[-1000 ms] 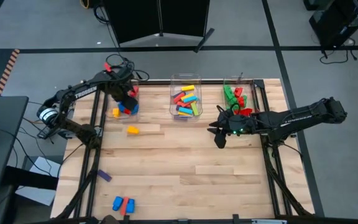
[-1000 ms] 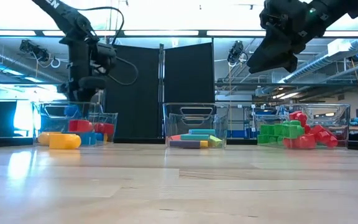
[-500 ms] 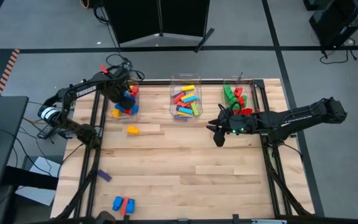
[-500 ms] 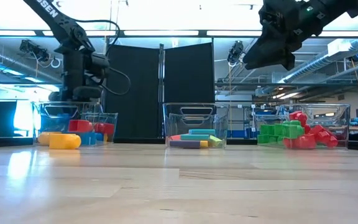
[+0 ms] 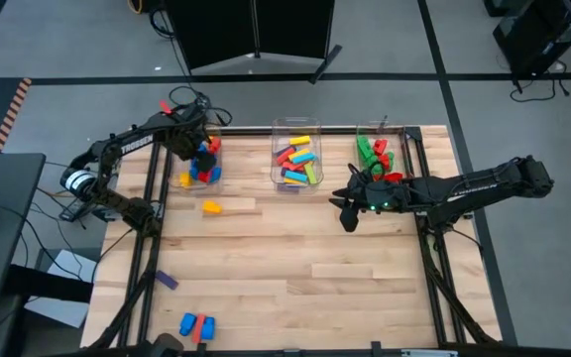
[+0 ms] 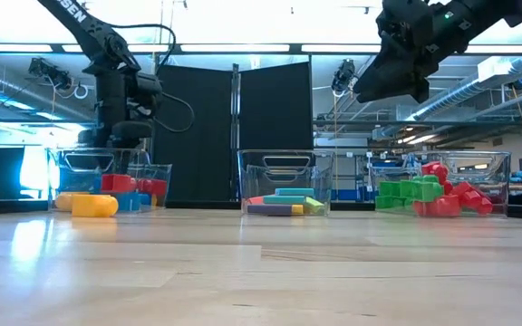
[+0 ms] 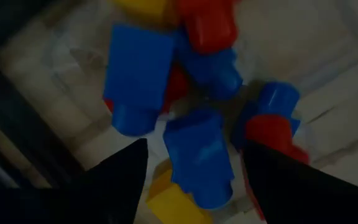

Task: Sort blocks by size
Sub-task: Put the purple block into the middle transparent bin

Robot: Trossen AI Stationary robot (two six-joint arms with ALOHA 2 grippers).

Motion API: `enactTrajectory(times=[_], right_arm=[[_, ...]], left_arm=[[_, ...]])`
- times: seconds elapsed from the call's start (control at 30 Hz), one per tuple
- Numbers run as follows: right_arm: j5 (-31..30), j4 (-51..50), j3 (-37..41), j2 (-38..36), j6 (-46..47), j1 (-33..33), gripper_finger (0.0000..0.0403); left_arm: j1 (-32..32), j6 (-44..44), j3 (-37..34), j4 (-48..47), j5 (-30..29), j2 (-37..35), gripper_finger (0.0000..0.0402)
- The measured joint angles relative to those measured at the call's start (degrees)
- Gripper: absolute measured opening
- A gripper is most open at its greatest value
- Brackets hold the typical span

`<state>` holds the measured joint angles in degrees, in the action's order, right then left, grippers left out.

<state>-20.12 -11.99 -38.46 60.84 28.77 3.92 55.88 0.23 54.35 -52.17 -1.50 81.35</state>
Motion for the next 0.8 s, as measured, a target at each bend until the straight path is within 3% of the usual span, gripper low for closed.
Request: enactTrajectory(times=[0.27,0.43,0.57,0.8], right_arm=[[0.0,0.0,0.0,0.0,-0.4,0.0,0.0132],[0.1,0.0,0.0,0.0,-0.4,0.0,0.0132],[0.3,0.0,0.0,0.0,-0.5,0.0,0.0132],[0.3,-0.1,0.0,0.0,-4.6,0.0,0.0132]], left_arm=[[-0.2,-2.3,8.5,-6.5,-1.2,-0.1,0.0271],[-2.1,-6.2,9.3,-10.4,-0.3,-3.1,0.0271],[-5.0,-11.0,5.3,-9.8,4.1,-11.8,0.0271],[-13.4,-25.3,-2.2,-13.2,4.3,-34.3,0.0270]])
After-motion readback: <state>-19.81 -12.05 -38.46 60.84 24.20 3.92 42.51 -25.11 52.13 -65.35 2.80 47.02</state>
